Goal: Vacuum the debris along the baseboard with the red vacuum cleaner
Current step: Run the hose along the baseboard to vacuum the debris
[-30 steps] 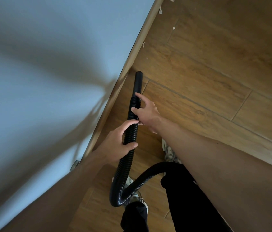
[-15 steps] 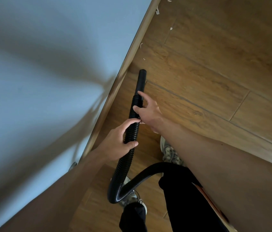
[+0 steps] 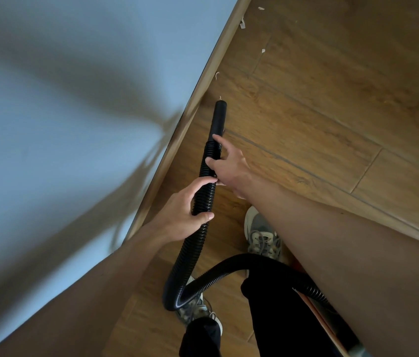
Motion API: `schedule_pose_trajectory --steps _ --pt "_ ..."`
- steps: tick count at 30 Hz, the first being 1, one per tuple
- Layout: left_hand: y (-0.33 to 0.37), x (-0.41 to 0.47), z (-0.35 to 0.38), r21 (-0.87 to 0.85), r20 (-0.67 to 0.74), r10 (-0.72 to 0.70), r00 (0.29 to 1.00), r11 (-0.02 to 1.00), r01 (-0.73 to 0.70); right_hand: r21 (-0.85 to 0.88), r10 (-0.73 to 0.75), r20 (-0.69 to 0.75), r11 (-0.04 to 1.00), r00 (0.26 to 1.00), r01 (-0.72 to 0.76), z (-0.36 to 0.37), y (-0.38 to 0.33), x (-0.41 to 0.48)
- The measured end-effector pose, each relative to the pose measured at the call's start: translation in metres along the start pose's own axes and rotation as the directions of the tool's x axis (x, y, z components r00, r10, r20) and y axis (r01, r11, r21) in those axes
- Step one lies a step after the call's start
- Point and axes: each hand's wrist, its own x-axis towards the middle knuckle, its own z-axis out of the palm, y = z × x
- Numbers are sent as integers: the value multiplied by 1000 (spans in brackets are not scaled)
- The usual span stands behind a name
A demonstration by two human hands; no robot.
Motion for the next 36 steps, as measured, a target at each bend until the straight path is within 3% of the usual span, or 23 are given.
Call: schedule_pose_trajectory --steps 36 --pt "35 36 -13 -39 -59 -22 998 999 20 -75 20 88 997 996 -13 -26 -56 27"
